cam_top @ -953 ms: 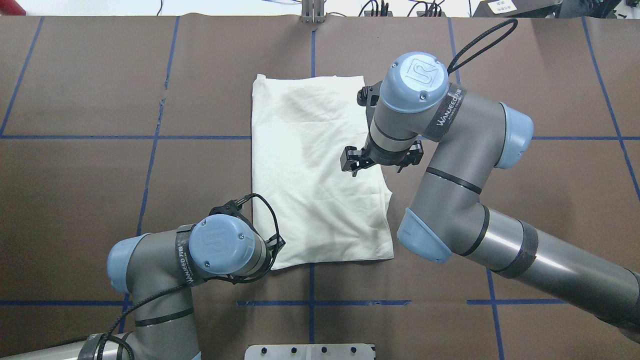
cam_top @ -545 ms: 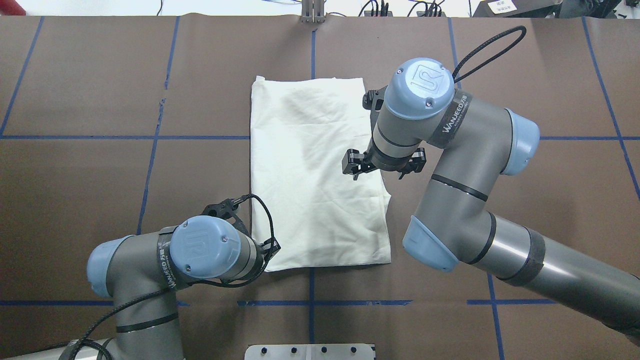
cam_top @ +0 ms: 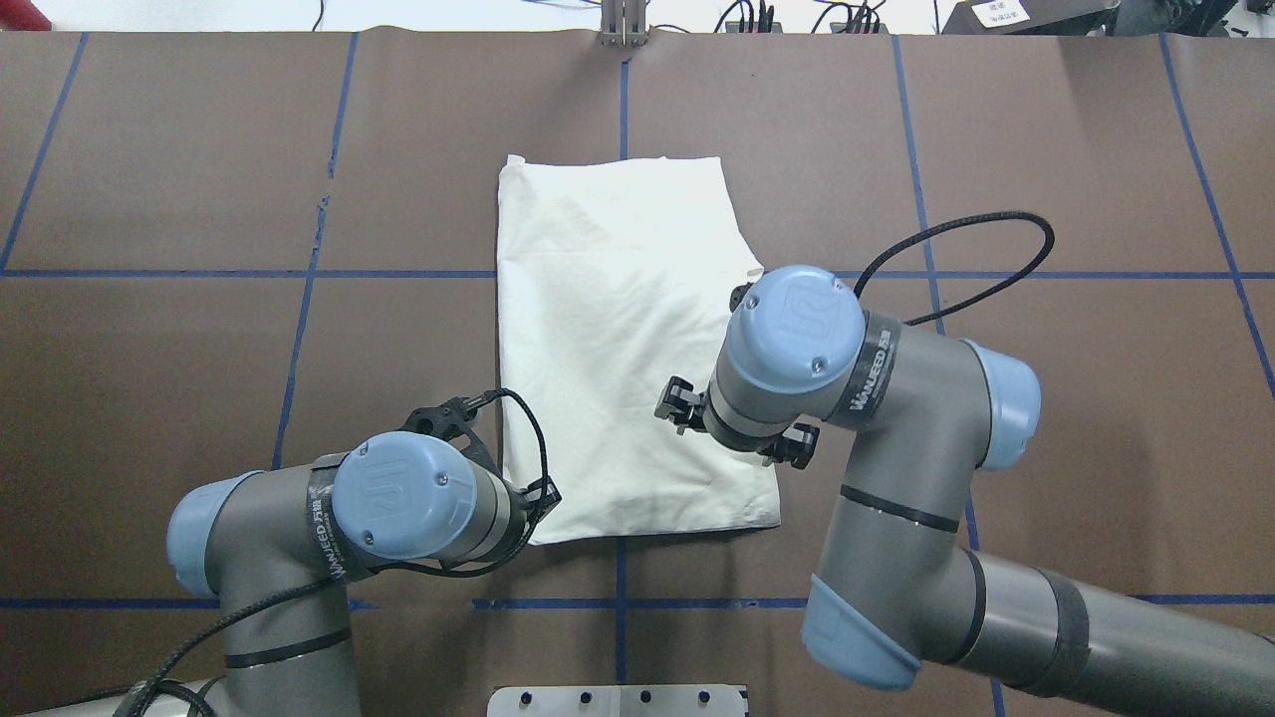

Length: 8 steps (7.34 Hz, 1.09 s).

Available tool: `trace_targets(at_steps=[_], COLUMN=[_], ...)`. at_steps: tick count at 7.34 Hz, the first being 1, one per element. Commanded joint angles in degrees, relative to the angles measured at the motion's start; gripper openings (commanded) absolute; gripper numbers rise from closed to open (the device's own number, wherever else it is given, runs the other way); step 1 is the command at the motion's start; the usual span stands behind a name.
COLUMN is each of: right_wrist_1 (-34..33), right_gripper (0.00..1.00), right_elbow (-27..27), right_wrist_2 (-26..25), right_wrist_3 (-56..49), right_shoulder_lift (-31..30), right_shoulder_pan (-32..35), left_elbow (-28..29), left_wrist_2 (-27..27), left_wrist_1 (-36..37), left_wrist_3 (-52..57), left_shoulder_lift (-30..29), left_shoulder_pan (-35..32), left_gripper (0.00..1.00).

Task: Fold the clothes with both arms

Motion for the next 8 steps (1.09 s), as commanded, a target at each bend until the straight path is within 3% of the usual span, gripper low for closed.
trace_targets(at_steps=[1,7,8], right_wrist_1=[0.07,0.59,6.6], right_gripper=[1.0,1.0,1.0], right_elbow=[-0.54,-2.13,-2.21], right_wrist_2=[-6.25,-6.79,-6.97], right_wrist_3=[11.6,11.26,11.78], right_shoulder_lift=[-0.15,-2.43,-5.39], right_shoulder_pan=[-4.87,-5.77,-5.85], left_elbow=[0.0,0.08,0.08], left_wrist_2=[0.0,-0.09,-0.09], left_wrist_1=[0.0,-0.18,-0.18], left_wrist_3=[0.1,0.1,0.1], left_shoulder_lift=[-0.21,-0.48,-0.48], left_shoulder_pan=[0.11,0.11,0.11], left_gripper=[0.0,0.0,0.0])
